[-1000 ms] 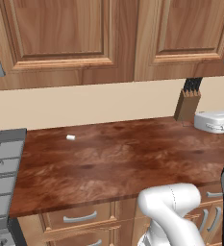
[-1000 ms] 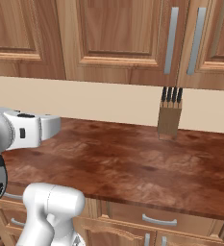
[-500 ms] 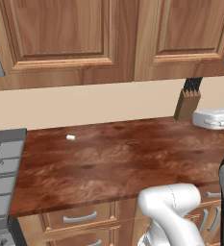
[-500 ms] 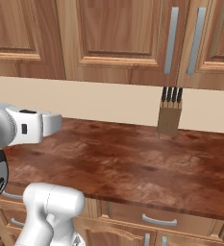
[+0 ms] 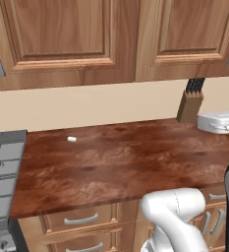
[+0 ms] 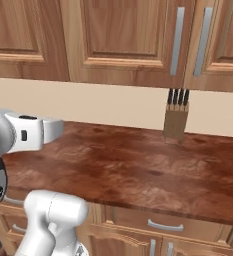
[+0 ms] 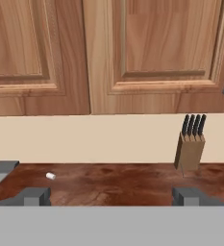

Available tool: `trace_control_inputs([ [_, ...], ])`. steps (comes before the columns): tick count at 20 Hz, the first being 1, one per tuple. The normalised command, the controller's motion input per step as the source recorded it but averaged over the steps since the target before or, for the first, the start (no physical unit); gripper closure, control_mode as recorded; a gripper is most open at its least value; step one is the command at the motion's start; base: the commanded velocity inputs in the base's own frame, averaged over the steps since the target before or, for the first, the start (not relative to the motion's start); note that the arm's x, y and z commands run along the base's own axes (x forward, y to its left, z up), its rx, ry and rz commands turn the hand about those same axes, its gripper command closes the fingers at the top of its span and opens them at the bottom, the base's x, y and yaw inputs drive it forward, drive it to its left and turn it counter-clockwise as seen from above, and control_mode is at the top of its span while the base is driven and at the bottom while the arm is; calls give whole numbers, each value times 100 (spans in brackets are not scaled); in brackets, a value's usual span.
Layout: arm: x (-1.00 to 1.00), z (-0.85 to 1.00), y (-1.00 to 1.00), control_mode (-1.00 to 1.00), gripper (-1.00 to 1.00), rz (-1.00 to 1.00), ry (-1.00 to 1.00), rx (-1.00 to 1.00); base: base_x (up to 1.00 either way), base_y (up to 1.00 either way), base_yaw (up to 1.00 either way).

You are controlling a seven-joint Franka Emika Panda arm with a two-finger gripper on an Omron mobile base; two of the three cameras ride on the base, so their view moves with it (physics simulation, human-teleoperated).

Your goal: Close all open cabinet doors.

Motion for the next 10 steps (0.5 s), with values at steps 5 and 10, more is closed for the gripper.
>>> trace_control_inputs([
  [5,0,0,0,100,-100,0,0,0,-62,-40,0],
  [10,0,0,0,100,-100,0,0,0,-55,-33,0],
])
